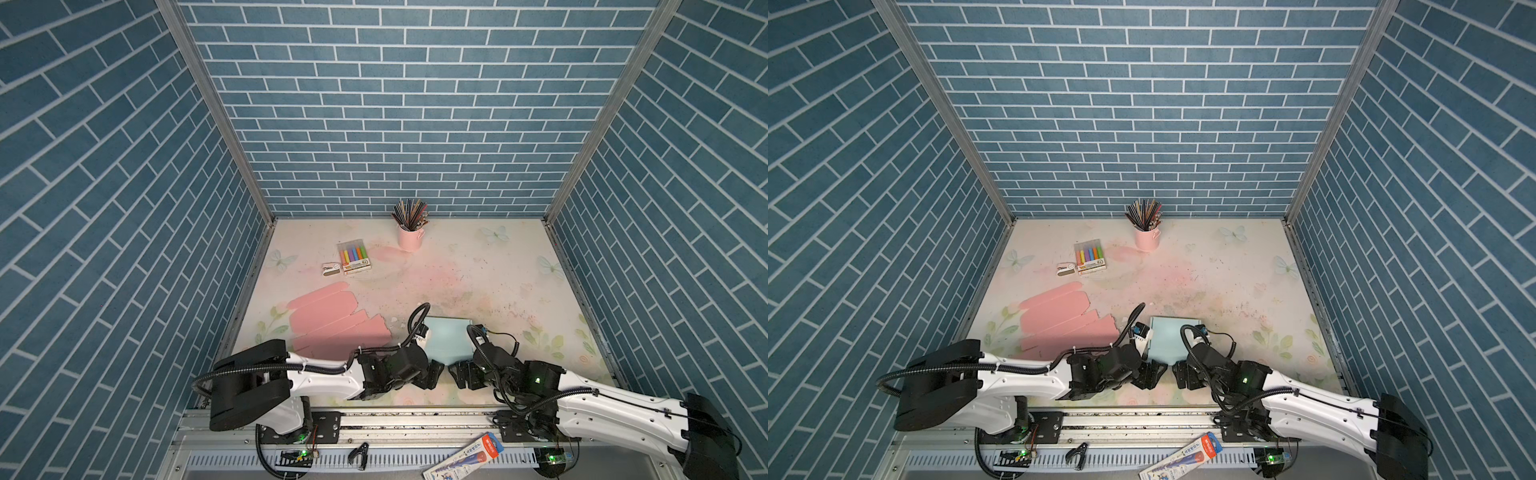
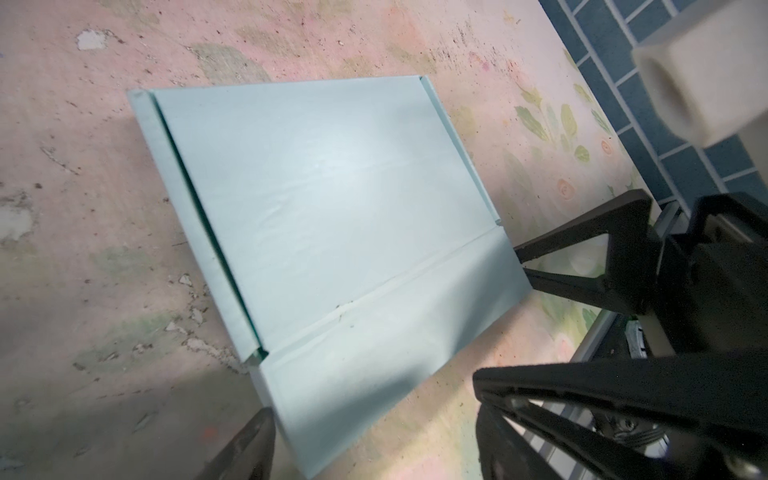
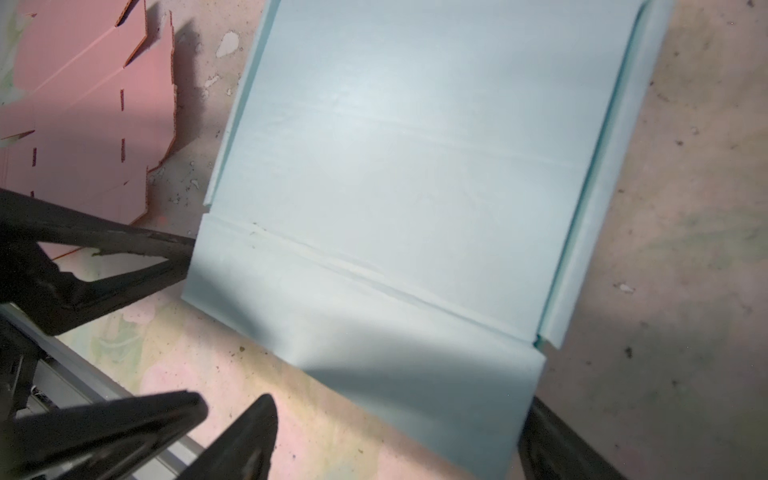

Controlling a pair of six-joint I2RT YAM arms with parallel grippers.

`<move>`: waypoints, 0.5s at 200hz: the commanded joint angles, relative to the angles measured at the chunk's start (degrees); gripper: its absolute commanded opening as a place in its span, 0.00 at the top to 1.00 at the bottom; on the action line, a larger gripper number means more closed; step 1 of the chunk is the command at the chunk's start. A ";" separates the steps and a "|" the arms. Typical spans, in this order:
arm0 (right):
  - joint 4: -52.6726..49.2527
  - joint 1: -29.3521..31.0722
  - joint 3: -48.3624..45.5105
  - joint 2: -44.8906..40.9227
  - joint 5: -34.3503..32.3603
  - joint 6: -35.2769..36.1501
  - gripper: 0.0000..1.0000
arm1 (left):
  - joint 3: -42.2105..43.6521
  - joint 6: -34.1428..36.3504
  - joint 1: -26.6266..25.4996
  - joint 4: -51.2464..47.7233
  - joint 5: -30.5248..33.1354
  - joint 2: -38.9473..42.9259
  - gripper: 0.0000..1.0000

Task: Fold the paper box
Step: 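Hold the closed box's near edge with both grippers, pressing the front flap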

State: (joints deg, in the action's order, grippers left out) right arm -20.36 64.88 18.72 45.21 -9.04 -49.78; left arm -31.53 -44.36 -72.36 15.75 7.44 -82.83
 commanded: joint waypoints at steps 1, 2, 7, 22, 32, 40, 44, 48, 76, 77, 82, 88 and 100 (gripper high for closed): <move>-0.91 0.42 1.10 0.15 -1.50 -2.65 0.12 | 1.17 -0.55 0.64 1.95 0.20 0.21 0.25; -0.91 0.38 1.08 0.19 -1.50 -2.67 0.12 | 1.19 -0.55 0.64 2.02 0.16 0.21 0.25; -0.86 0.41 1.12 0.23 -1.44 -2.54 0.12 | 1.29 -0.55 0.69 2.15 0.12 0.14 0.25; -0.65 0.42 1.03 0.16 -1.55 -2.43 0.12 | 1.28 -0.38 0.84 2.78 -0.02 -0.11 0.27; -0.79 0.42 1.04 0.14 -1.74 -2.43 0.13 | 1.12 -0.20 0.82 2.97 -0.15 -0.46 0.28; -0.97 0.42 1.03 -0.01 -1.90 -2.43 0.14 | 0.90 -0.12 0.94 3.02 -0.15 -0.74 0.28; -1.22 0.42 1.03 -0.10 -1.93 -2.43 0.14 | 0.79 -0.08 0.97 3.06 -0.16 -0.87 0.29; -1.26 0.41 0.90 -0.17 -2.07 -2.43 0.14 | 0.70 0.01 0.92 3.15 -0.21 -1.00 0.29; -2.05 0.42 0.79 -0.86 -2.95 -2.43 0.16 | 0.09 0.50 1.25 3.76 -0.67 -1.93 0.32; -2.07 0.42 0.72 -0.83 -2.97 -2.45 0.16 | 0.08 0.50 1.25 3.76 -0.67 -1.96 0.32; -1.98 0.38 0.76 -0.97 -3.00 -2.41 0.17 | 0.01 0.58 1.28 3.76 -0.67 -2.13 0.32; -1.81 0.41 0.75 -1.06 -3.15 -2.23 0.17 | -0.09 0.59 1.27 3.81 -0.67 -2.45 0.32; -1.34 0.41 0.56 -1.11 -3.60 -2.08 0.17 | -0.17 0.59 1.46 4.21 -1.06 -2.84 0.32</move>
State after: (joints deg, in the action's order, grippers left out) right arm -21.56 64.88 18.72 44.97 -10.55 -49.78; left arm -30.83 -44.10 -71.46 18.33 6.96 -84.20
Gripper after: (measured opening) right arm 0.832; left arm 0.681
